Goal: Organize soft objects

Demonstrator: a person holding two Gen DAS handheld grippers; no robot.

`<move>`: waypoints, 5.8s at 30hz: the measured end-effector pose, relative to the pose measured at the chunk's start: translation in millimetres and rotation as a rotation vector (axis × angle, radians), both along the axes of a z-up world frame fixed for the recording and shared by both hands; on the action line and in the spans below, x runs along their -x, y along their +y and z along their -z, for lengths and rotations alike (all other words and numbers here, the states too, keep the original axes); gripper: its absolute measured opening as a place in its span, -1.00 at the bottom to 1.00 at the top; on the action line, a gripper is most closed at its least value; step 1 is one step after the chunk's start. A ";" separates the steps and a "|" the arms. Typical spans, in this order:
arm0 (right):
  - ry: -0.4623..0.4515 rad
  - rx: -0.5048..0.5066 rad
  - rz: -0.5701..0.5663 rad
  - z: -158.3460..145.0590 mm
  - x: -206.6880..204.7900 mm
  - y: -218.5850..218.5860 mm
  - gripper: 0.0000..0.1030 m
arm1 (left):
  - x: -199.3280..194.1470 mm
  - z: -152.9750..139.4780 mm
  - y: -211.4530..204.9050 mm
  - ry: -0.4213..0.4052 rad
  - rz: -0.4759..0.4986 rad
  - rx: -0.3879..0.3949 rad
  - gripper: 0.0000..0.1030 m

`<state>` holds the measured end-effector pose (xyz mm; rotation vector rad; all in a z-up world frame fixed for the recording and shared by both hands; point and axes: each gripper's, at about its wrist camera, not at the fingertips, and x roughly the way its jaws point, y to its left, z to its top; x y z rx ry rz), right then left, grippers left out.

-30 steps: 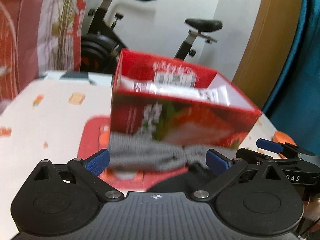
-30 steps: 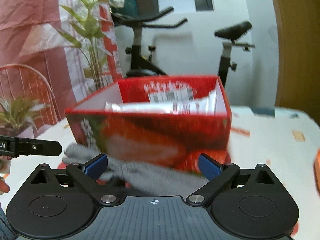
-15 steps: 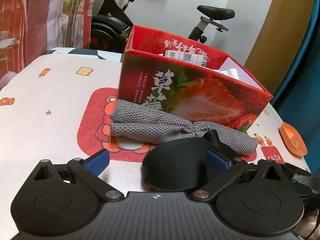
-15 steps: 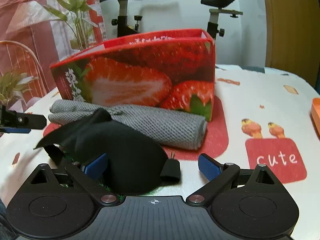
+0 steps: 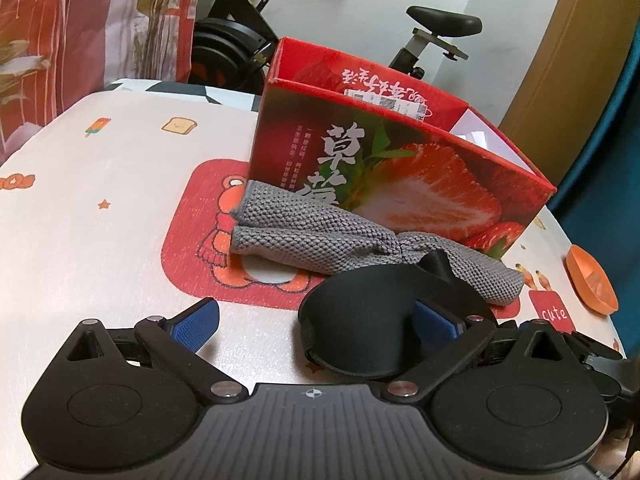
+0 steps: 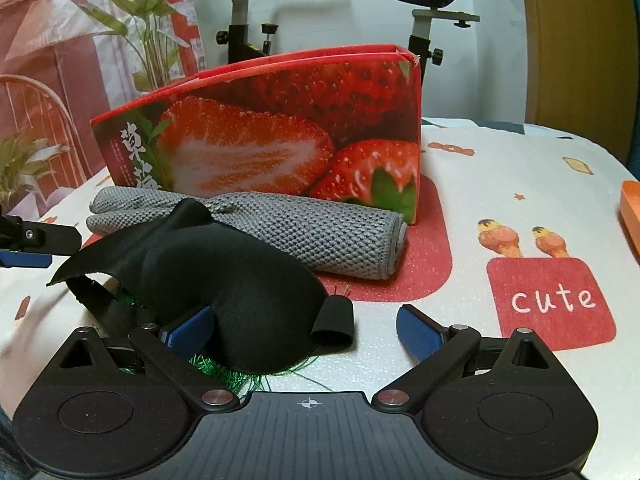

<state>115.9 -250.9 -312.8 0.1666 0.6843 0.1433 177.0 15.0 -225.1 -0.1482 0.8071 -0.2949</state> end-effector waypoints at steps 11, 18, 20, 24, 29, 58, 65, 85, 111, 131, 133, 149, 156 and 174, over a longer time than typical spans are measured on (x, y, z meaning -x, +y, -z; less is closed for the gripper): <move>-0.004 0.010 -0.001 1.1 0.7 1.4 0.87 | -0.4 9.0 1.9 0.033 -0.011 -0.002 1.00; -0.005 0.010 0.000 1.3 0.8 1.8 0.87 | -1.1 10.5 2.5 0.042 -0.011 0.010 1.00; -0.006 0.011 0.000 1.2 0.8 1.7 0.87 | -1.2 11.0 2.9 0.047 -0.012 0.013 1.00; -0.006 0.010 0.002 1.3 1.0 1.8 0.87 | 1.3 11.5 4.7 0.049 -0.005 0.039 1.00; -0.006 0.009 0.001 1.6 0.9 1.5 0.87 | 10.6 9.7 9.8 0.044 0.019 0.115 1.00; -0.042 0.052 -0.017 -8.7 9.9 7.5 0.79 | 2.4 25.7 -6.3 -0.074 0.019 -0.034 0.20; -0.114 0.089 -0.094 -22.6 21.1 21.3 0.79 | 1.1 27.5 2.9 -0.080 -0.017 0.000 -0.58; 0.032 -0.236 0.076 -5.2 17.0 -24.5 0.10 | -7.8 37.9 -2.2 -0.043 0.024 0.024 -0.26; -0.175 -0.297 0.100 -74.5 17.4 -41.0 -0.95 | 24.5 -39.5 6.6 -0.308 -0.008 0.064 -0.89; -0.325 -0.168 0.075 -159.7 -92.8 -53.2 -0.95 | -65.2 -109.5 -35.2 -0.410 0.033 -0.019 -0.88; -0.302 -0.141 0.071 -153.8 -108.2 -49.3 -0.95 | -76.1 -103.5 -37.3 -0.386 0.047 -0.029 -0.88; -0.196 -0.011 0.080 -89.5 -144.0 -41.5 -0.81 | -104.9 -71.5 -33.6 -0.308 0.094 -0.158 0.36; -0.256 0.014 0.078 -102.1 -121.8 -40.3 -0.57 | -85.7 -83.7 -29.6 -0.340 0.084 -0.127 0.64; -0.217 -0.079 0.002 -86.5 -25.0 -13.8 0.09 | 0.7 -44.0 -17.3 -0.205 0.123 -0.009 0.63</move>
